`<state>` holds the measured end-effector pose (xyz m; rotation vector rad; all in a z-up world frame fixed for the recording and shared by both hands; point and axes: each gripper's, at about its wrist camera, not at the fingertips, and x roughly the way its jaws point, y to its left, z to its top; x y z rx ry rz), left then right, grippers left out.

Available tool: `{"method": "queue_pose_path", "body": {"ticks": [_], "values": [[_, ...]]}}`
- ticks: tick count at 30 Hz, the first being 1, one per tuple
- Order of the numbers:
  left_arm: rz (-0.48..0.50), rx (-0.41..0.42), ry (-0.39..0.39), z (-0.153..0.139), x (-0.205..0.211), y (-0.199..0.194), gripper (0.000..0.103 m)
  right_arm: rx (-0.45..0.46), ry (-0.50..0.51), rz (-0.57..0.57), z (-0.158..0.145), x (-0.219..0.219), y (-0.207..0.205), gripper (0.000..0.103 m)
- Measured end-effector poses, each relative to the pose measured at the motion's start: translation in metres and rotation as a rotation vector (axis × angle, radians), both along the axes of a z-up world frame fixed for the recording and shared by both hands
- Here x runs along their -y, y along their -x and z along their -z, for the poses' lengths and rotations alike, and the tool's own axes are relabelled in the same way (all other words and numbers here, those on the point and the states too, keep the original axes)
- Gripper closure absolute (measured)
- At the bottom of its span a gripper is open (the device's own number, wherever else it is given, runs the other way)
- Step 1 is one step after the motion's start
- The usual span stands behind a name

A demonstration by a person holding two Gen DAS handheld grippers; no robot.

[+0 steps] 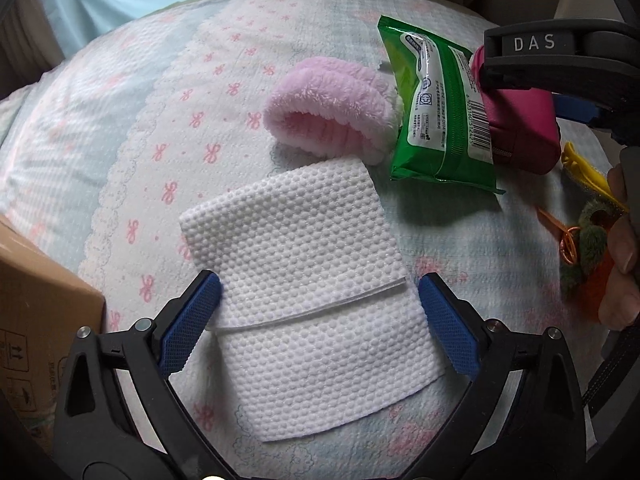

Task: Organize soft objects
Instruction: 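Grasp the white wipe cloth with left tool while right tool grasps pink pouch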

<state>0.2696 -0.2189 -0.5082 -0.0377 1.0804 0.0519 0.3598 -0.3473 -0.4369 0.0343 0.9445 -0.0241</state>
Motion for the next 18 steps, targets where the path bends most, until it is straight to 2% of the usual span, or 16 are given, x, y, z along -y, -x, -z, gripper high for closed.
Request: {"method": "queue_pose_path", "body": {"ticks": [2, 4, 5, 8, 9, 11, 13, 18], "values": [[0.020, 0.013, -0.003, -0.002, 0.001, -0.004, 0.025, 0.006, 0.015, -0.002, 0.002, -0.002, -0.001, 0.047], [0.038, 0.023, -0.001, -0.006, 0.002, -0.007, 0.047, 0.012, 0.036, -0.013, 0.004, -0.006, -0.003, 0.051], [0.044, 0.025, 0.001, -0.007, 0.002, -0.008, 0.052, 0.016, 0.049, -0.020, 0.005, -0.008, -0.004, 0.055], [0.049, 0.028, 0.023, -0.011, -0.002, -0.011, 0.075, 0.041, 0.080, -0.041, 0.004, -0.013, 0.001, 0.066], [0.043, 0.029, 0.018, -0.012, -0.004, -0.011, 0.088, 0.048, 0.080, -0.044, 0.003, -0.014, 0.002, 0.068], [0.034, 0.025, 0.033, -0.013, -0.010, -0.012, 0.090, 0.061, 0.070, -0.046, 0.001, -0.013, 0.005, 0.075], [0.026, 0.023, 0.062, -0.013, -0.014, -0.012, 0.092, 0.066, 0.056, -0.045, 0.000, -0.011, 0.006, 0.079], [0.039, 0.030, 0.068, -0.018, -0.013, -0.010, 0.096, 0.076, 0.030, -0.049, -0.005, -0.010, 0.011, 0.085]]}}
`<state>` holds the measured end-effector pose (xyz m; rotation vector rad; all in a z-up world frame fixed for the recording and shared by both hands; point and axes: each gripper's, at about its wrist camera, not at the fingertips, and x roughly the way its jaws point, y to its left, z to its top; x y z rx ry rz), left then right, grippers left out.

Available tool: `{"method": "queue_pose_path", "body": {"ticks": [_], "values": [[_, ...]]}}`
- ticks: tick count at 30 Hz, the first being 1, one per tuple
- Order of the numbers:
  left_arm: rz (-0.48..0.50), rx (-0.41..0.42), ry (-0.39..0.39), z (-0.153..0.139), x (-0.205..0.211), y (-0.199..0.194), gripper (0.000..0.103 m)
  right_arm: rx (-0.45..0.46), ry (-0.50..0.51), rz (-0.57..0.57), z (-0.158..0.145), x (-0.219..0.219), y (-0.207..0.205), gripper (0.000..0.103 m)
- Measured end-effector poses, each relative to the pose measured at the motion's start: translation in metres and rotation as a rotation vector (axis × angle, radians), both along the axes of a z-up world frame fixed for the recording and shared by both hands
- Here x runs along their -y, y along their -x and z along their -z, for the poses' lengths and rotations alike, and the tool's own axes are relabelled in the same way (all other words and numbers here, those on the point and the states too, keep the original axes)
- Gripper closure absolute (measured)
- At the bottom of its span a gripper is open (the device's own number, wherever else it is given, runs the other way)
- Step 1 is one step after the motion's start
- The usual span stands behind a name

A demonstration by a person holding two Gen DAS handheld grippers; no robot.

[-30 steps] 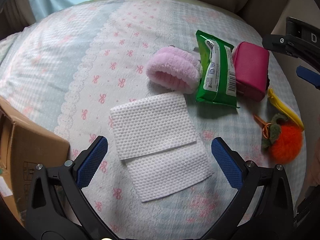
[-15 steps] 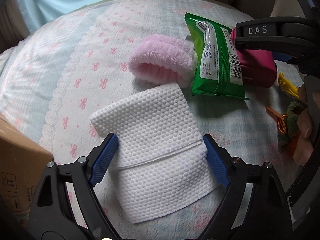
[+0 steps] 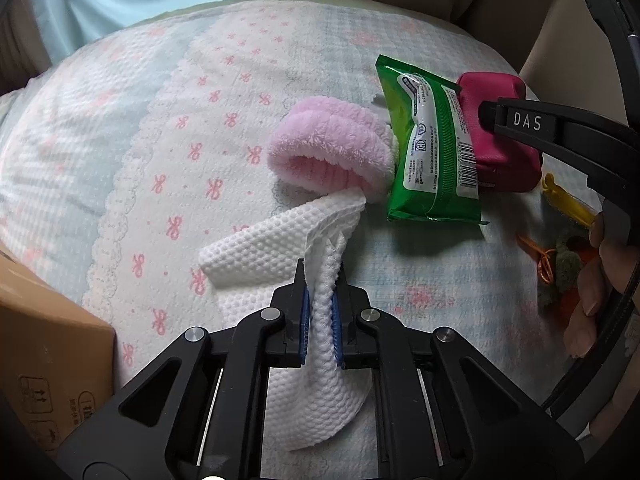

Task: Organize soft objects
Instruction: 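Grasp the white wipe cloth with left tool while right tool grasps pink pouch, then carry the white cloth and pink pouch over the cardboard box with both tools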

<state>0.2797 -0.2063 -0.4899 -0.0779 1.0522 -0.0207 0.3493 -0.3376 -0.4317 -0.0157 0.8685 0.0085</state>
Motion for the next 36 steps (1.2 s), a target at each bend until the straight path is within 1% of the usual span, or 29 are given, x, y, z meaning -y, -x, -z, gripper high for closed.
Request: {"method": "queue_pose_path", "body": {"ticks": [4, 9, 12, 16, 21, 27, 31, 33, 36], "values": [[-0.003, 0.010, 0.006, -0.007, -0.001, 0.005, 0.096, 0.007, -0.013, 0.004, -0.008, 0.002, 0.006, 0.088], [-0.004, 0.030, 0.010, -0.021, -0.006, 0.010, 0.096, 0.026, -0.024, 0.030, -0.024, 0.008, 0.014, 0.090], [-0.005, 0.051, 0.015, -0.036, -0.009, 0.014, 0.096, 0.043, -0.030, 0.042, -0.038, 0.012, 0.020, 0.090], [-0.005, 0.087, 0.021, -0.065, -0.011, 0.023, 0.096, 0.068, -0.040, 0.052, -0.066, 0.014, 0.033, 0.090], [-0.010, 0.142, 0.039, -0.119, -0.020, 0.038, 0.096, 0.106, -0.040, 0.044, -0.122, 0.010, 0.058, 0.090], [-0.010, 0.211, 0.056, -0.203, -0.043, 0.069, 0.096, 0.140, -0.035, 0.011, -0.205, -0.006, 0.105, 0.090], [-0.011, 0.237, 0.063, -0.255, -0.075, 0.092, 0.096, 0.142, -0.057, -0.003, -0.256, -0.023, 0.139, 0.090], [-0.012, 0.246, 0.064, -0.276, -0.097, 0.101, 0.096, 0.143, -0.071, -0.011, -0.277, -0.035, 0.156, 0.090], [-0.005, 0.260, 0.036, -0.305, -0.133, 0.114, 0.096, 0.132, -0.096, -0.018, -0.301, -0.061, 0.178, 0.090]]}}
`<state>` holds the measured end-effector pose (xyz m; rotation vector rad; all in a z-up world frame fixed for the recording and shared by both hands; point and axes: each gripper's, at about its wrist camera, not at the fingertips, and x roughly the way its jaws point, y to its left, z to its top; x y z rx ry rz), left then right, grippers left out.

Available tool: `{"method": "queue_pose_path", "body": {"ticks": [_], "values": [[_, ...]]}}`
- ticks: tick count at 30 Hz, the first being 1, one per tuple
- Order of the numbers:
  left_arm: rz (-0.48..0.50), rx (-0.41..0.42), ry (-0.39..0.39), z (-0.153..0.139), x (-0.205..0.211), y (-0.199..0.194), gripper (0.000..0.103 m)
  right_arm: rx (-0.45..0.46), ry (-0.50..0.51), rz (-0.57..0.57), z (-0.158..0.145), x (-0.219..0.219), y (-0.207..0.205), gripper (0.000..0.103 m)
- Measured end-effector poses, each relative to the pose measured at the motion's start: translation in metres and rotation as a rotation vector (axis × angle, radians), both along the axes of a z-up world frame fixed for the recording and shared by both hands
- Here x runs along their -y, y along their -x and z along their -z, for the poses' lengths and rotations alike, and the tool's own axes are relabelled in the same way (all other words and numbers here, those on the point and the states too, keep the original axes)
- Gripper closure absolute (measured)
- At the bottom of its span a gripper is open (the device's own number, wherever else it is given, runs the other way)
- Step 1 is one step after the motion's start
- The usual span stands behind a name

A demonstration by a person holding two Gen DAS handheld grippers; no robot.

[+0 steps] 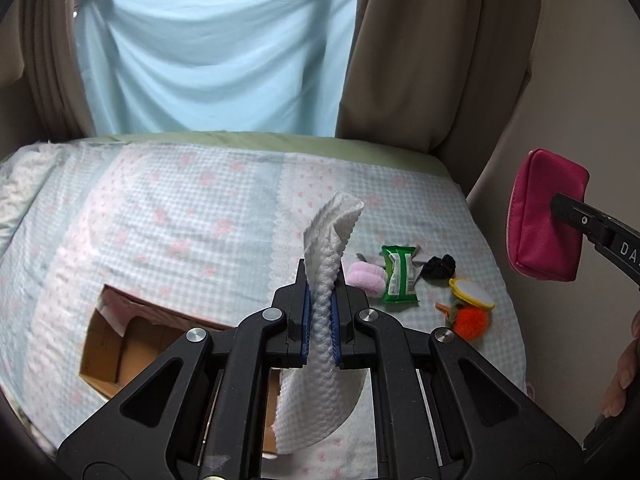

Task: Organize soft objects
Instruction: 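Carry the white cloth and pink pouch over the cardboard box with both tools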

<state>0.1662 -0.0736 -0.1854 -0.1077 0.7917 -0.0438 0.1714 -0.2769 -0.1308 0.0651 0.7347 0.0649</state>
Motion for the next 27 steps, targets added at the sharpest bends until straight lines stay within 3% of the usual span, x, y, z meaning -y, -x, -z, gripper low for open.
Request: {"method": "queue_pose_path", "body": {"ticks": [6, 11, 18, 27], "values": [[0.020, -0.018, -0.034, -0.033, -0.083, 0.019, 0.096, -0.068, -0.056, -0.020, -0.019, -0.068, 0.035, 0.090], [0.065, -0.060, -0.071, -0.030, -0.147, 0.028, 0.096, -0.145, -0.128, -0.043, -0.006, -0.133, 0.049, 0.090], [0.135, -0.178, -0.109, 0.022, -0.216, 0.029, 0.096, -0.299, -0.235, -0.057, 0.053, -0.206, 0.051, 0.090], [0.248, -0.369, -0.125, 0.108, -0.247, 0.008, 0.096, -0.551, -0.376, 0.030, 0.155, -0.245, 0.027, 0.090]]}}
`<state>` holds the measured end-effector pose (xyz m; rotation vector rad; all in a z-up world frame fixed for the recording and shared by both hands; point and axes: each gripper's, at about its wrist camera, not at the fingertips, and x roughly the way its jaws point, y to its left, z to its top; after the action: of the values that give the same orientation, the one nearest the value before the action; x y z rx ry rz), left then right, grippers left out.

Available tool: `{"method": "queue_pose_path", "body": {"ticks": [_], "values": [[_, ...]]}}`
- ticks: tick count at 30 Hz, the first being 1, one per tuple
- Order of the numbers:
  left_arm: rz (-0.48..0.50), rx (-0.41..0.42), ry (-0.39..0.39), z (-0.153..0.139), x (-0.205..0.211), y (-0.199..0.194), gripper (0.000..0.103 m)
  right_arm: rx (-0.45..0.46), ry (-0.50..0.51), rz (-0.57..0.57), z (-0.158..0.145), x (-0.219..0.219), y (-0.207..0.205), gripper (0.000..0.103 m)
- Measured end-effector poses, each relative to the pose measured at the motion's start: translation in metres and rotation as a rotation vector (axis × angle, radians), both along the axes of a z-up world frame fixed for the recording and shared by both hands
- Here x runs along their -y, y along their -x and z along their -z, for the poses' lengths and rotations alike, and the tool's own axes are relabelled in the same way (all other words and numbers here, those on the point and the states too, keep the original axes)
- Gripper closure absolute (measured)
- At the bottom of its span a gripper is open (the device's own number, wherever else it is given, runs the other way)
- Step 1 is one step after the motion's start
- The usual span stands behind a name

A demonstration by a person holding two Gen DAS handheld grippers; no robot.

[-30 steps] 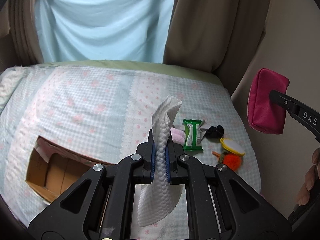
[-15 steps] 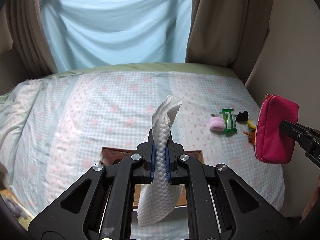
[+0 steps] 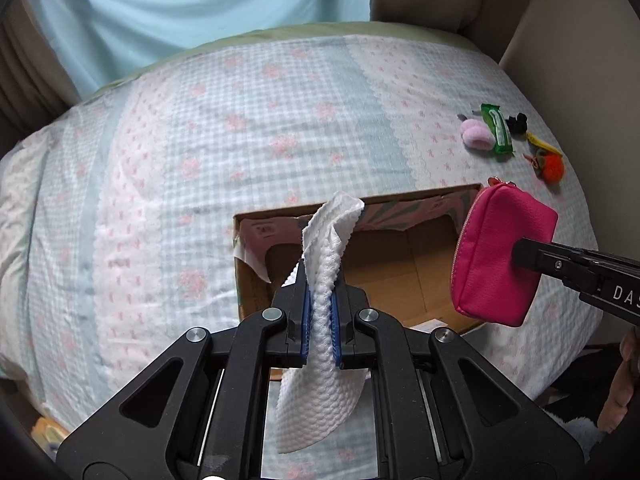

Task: Organize soft objects
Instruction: 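Carry the white cloth and pink pouch over the cardboard box with both tools, then open both tools to drop the cloth and pouch into the box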

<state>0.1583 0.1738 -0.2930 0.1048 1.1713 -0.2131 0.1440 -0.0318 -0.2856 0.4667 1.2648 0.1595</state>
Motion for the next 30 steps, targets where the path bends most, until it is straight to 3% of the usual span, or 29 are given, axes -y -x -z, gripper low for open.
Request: {"method": "queue_pose_path", "body": {"ticks": [5, 12, 14, 15, 16, 18, 19, 20, 22, 30], "values": [[0.050, -0.131, 0.004, 0.046, 0.005, -0.022, 0.096, -0.097, 0.001, 0.013, 0.037, -0.012, -0.016, 0.094], [0.134, -0.219, -0.038, 0.080, 0.022, -0.043, 0.096, -0.160, 0.083, -0.004, 0.051, -0.023, -0.043, 0.094], [0.131, -0.228, -0.068, 0.085, 0.021, -0.044, 0.074, -0.177, 0.112, 0.021, 0.054, -0.019, -0.045, 0.094], [0.125, -0.234, -0.076, 0.087, 0.020, -0.044, 0.020, -0.186, 0.096, 0.029, 0.056, -0.017, -0.047, 0.094], [0.122, -0.243, -0.065, 0.089, 0.018, -0.045, 0.003, -0.200, 0.069, 0.037, 0.060, -0.016, -0.048, 0.093], [0.119, -0.255, -0.009, 0.091, 0.014, -0.046, 0.000, -0.233, 0.043, 0.060, 0.068, -0.017, -0.050, 0.086], [0.118, -0.262, -0.008, 0.093, 0.014, -0.045, 0.000, -0.238, 0.040, 0.070, 0.071, -0.018, -0.049, 0.071], [0.119, -0.266, -0.015, 0.096, 0.013, -0.044, 0.000, -0.239, 0.033, 0.076, 0.074, -0.020, -0.047, 0.042], [0.128, -0.277, -0.009, 0.100, 0.014, -0.042, 0.000, -0.256, 0.010, 0.080, 0.079, -0.022, -0.045, 0.003], [0.141, -0.274, -0.019, 0.100, 0.015, -0.035, 0.000, -0.225, 0.004, 0.099, 0.072, -0.019, -0.043, 0.001]]}}
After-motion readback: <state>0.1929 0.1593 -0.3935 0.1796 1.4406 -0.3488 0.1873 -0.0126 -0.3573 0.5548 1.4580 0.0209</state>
